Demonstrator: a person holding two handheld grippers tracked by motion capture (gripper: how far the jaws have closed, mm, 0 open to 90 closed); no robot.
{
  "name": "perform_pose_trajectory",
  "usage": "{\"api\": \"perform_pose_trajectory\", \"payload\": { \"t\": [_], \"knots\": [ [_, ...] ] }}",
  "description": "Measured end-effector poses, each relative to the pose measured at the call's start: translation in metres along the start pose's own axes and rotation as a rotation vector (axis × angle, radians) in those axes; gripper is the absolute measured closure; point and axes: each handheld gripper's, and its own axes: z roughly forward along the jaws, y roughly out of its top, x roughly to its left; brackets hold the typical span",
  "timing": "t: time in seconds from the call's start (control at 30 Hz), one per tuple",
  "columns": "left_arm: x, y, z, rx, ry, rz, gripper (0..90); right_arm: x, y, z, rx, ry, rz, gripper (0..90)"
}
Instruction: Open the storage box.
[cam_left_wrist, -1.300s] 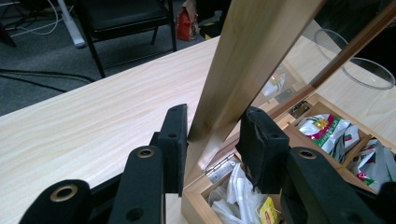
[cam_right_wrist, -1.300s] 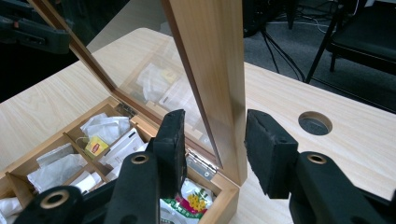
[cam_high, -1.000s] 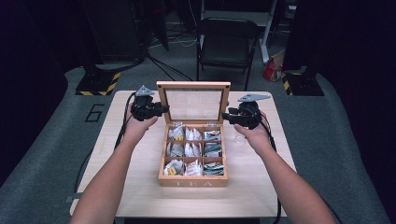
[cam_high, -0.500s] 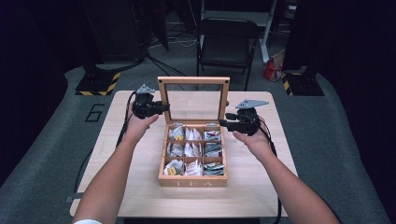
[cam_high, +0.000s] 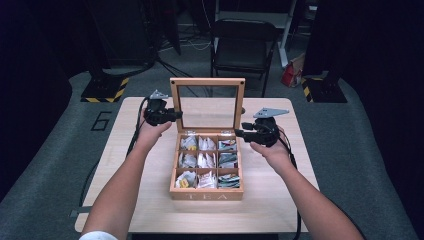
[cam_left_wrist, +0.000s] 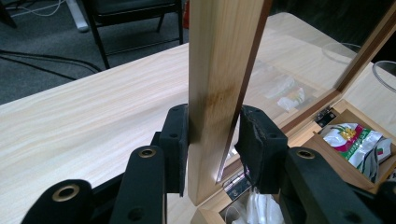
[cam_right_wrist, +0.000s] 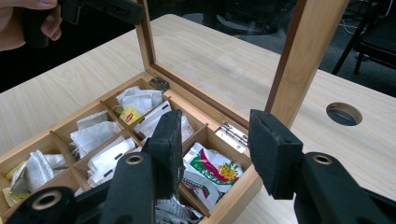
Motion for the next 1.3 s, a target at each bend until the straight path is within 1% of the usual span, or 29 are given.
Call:
{"api": "perform_pose_trajectory", "payload": {
  "t": [0.1, 0.13, 0.2, 0.3, 0.4, 0.53, 0.77, 0.93, 0.97, 1.0, 1.13, 1.27, 1.3],
  "knots": [
    [0.001, 0.000, 0.002, 0.005, 0.001, -0.006, 63.4, 0.001, 0.000, 0.001, 0.001, 0.002, -0.002, 54.5],
    [0.000, 0.000, 0.004, -0.009, 0.004, -0.035, 63.0, 0.002, -0.001, 0.001, 0.001, 0.004, -0.001, 54.5],
    [0.000, 0.000, 0.005, -0.008, 0.007, -0.042, 62.3, 0.002, -0.001, 0.001, 0.001, 0.007, -0.003, 54.5],
    [0.000, 0.000, 0.006, -0.008, 0.009, -0.044, 61.8, 0.003, -0.002, 0.002, 0.003, 0.005, 0.006, 54.5],
    [0.001, 0.000, 0.007, -0.014, 0.005, -0.049, 61.9, 0.002, -0.002, 0.003, 0.005, 0.006, 0.004, 54.5],
    [0.001, 0.000, 0.008, -0.009, 0.012, -0.053, 61.8, 0.002, -0.002, 0.003, 0.006, 0.004, 0.003, 54.5],
    [0.002, 0.000, 0.008, -0.009, 0.005, -0.058, 61.3, 0.001, -0.002, 0.004, 0.007, 0.004, 0.002, 54.4],
    [0.000, 0.001, 0.010, -0.007, 0.010, -0.058, 56.5, 0.002, -0.002, 0.004, 0.009, 0.009, -0.002, 54.4],
    [0.000, 0.001, 0.011, -0.008, 0.009, -0.059, 55.4, 0.003, -0.003, 0.005, 0.012, 0.009, 0.010, 54.3],
    [0.000, 0.001, 0.011, -0.008, 0.010, -0.062, 54.5, 0.003, -0.003, 0.005, 0.011, 0.008, 0.010, 54.3],
    [0.000, 0.001, 0.010, -0.001, 0.018, -0.063, 51.5, 0.002, -0.004, 0.005, 0.010, 0.009, 0.002, 54.2],
    [0.001, 0.001, 0.006, -0.020, 0.024, -0.068, 49.8, 0.003, -0.005, 0.006, 0.013, 0.010, 0.011, 53.9],
    [0.002, 0.001, 0.004, -0.019, 0.029, -0.063, 49.5, 0.003, -0.005, 0.006, 0.014, 0.010, 0.003, 53.7]
  ]
}}
